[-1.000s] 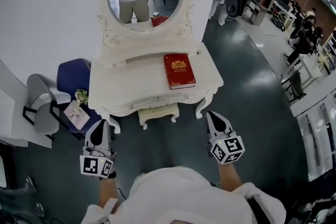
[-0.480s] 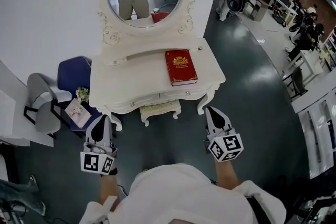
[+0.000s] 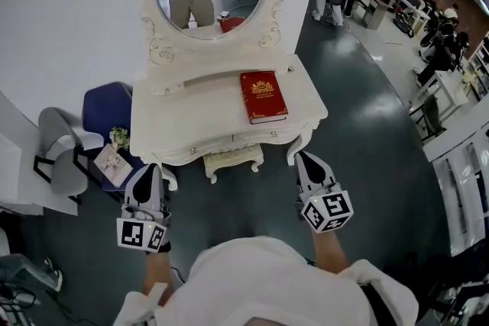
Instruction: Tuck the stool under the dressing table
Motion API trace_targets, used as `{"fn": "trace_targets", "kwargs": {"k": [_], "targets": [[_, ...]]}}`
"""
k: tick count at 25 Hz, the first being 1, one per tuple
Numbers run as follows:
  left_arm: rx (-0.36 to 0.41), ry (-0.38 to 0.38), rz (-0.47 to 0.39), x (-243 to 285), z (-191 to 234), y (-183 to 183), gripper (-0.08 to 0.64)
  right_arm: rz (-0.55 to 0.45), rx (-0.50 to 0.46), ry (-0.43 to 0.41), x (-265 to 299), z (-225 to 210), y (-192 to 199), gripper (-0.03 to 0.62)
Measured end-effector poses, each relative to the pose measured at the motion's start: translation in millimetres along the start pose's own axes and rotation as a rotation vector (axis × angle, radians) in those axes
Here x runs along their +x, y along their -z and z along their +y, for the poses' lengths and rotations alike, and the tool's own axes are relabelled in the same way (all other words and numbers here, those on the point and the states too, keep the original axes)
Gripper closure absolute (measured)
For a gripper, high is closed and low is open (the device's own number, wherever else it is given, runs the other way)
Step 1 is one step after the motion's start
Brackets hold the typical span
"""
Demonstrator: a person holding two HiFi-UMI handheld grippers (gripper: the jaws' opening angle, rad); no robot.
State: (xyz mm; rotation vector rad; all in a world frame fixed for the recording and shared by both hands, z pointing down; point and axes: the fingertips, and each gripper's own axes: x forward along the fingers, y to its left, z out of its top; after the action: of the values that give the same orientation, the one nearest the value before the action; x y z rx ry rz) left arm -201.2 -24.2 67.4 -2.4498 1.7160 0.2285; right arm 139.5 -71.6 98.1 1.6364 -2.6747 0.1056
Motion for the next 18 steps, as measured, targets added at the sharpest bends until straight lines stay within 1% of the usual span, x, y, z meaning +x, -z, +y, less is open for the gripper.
{"fn": "trace_targets", "kwargs": {"k": [11, 18], "targets": [[-0.024, 0.005, 0.001, 5.3, 1.9, 4.8, 0.543, 0.009, -0.001, -0.004, 5.3, 3.0, 1.6, 0.592], [-0.026, 0.007, -0.003, 8.6, -0.4, 4.1, 0.544, 0.012, -0.004, -0.011, 7.0, 3.3, 1.1, 0.592]]}}
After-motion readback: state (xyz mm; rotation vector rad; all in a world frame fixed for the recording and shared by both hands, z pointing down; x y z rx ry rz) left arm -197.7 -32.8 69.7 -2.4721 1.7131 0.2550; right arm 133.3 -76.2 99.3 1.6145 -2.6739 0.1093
